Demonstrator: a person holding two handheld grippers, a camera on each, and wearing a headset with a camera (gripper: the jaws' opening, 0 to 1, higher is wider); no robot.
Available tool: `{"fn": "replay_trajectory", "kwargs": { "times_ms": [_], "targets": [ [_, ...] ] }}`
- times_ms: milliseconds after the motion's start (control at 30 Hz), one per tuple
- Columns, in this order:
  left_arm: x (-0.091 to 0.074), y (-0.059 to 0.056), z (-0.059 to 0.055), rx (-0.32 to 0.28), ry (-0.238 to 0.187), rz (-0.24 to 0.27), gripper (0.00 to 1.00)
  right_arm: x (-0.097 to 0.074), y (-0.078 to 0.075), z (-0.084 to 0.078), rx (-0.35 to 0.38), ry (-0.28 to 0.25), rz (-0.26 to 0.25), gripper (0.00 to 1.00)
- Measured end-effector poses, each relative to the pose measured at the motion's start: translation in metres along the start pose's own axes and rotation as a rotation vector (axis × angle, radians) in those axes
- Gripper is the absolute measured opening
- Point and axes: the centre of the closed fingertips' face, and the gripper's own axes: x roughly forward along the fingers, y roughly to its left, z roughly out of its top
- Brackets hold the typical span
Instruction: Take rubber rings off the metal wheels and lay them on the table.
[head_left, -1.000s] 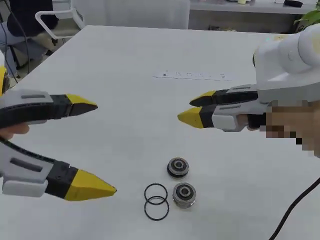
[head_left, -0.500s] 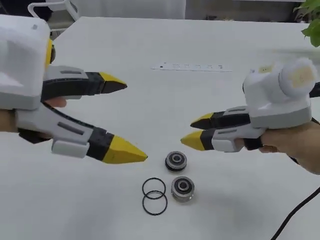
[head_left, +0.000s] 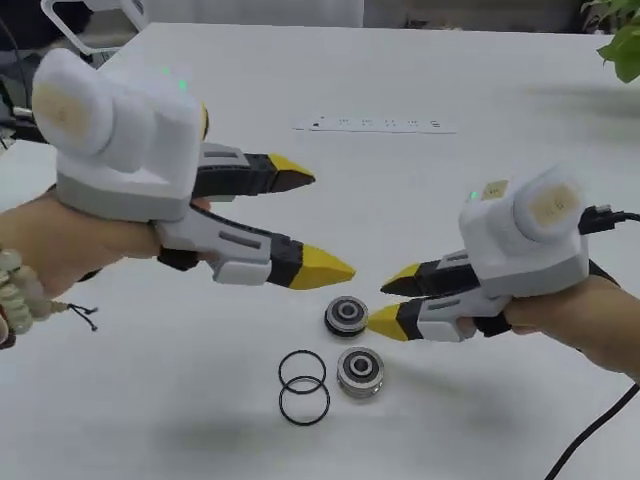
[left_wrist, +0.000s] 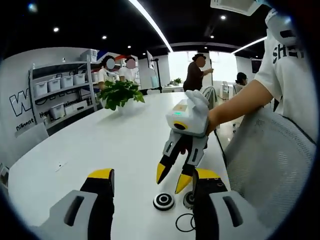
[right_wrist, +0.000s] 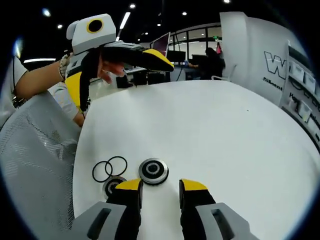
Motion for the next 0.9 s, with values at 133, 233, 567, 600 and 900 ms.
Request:
{"fn": "replay_trajectory", "kwargs": {
  "times_ms": [133,233,567,600,900],
  "targets": [
    [0.013,0.001,-0.016,0.001,0.035,0.01,0.59,0.005,0.0,-0.008,-0.001,0.023,-0.001,0.27],
    [0.021,0.001,-0.03,-0.012,0.05,0.023,0.55,0.006,0.001,-0.009,-0.002,0.028,0.002,0.27],
    [0.037,-0.008,-0.07,-0.023,0.145,0.035,0.4,0.011,0.004,-0.005,-0.003,0.007,0.012,0.29],
    [0.039,-0.011,-0.072,-0.023,0.152,0.025,0.38,0.011,0.005,-0.005,-0.001,0.007,0.013,0.29],
    [0.045,-0.017,-0.087,-0.058,0.179,0.005,0.24,0.013,0.009,-0.005,-0.006,0.004,0.028,0.26]
  ]
}}
